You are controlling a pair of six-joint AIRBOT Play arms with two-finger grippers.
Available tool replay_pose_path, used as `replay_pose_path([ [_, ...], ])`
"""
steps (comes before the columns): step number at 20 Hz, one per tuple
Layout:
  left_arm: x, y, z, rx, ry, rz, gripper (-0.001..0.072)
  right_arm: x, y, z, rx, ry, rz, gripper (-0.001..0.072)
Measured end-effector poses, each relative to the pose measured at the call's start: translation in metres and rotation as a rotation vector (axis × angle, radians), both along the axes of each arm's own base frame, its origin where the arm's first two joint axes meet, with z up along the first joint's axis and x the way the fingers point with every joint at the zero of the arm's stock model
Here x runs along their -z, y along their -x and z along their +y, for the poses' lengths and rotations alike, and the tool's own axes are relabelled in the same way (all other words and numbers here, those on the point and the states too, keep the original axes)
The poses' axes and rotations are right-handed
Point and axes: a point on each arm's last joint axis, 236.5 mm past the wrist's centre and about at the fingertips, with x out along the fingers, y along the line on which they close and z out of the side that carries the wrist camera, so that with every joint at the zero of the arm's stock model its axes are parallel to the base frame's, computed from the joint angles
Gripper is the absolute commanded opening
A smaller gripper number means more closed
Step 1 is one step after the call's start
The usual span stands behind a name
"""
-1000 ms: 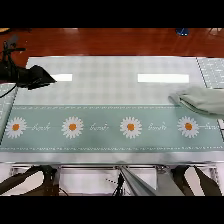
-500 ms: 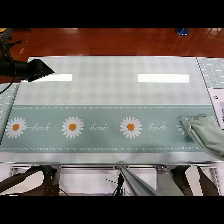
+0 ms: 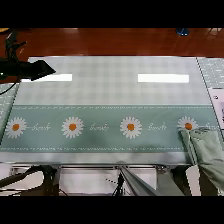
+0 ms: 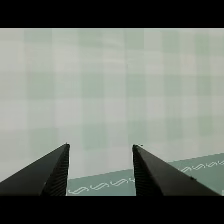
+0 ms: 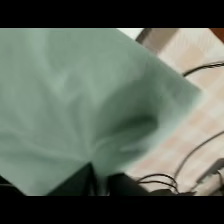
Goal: Fold the shirts.
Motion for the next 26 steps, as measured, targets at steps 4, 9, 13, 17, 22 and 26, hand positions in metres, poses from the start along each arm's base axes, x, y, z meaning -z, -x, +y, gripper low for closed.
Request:
replay_pose_path([
  [4,0.003,-0.001,0.001,0.006,-0.011,0.001,0.0563,0.011,0.007,-0.007,-0.052,0.006,0.03,0.0503],
  [9,-0.001,-0.001,-0.001,0.041,-0.035,-0.012,0.0567,0.002,-0.07,-0.043,-0.175,0.091,-0.266,0.0479],
  [13,-0.014,0.007,-0.001,0.13,-0.241,0.005,0.072,-0.053,-0.222,-0.042,-0.51,0.116,-0.648,0.0626],
  [17,-0.028,0.017,-0.021,0.212,-0.436,0.025,0.0719,-0.096,-0.356,0.039,-0.875,0.078,-0.902,0.0621],
  [22,-0.028,0.029,-0.057,0.266,-0.501,0.049,0.0713,-0.08,-0.412,0.142,-1.025,-0.084,-0.965,0.0615],
  [26,-0.025,0.039,-0.064,0.28,-0.518,0.086,0.0713,-0.061,-0.408,0.176,-1.067,-0.179,-0.901,0.0615],
])
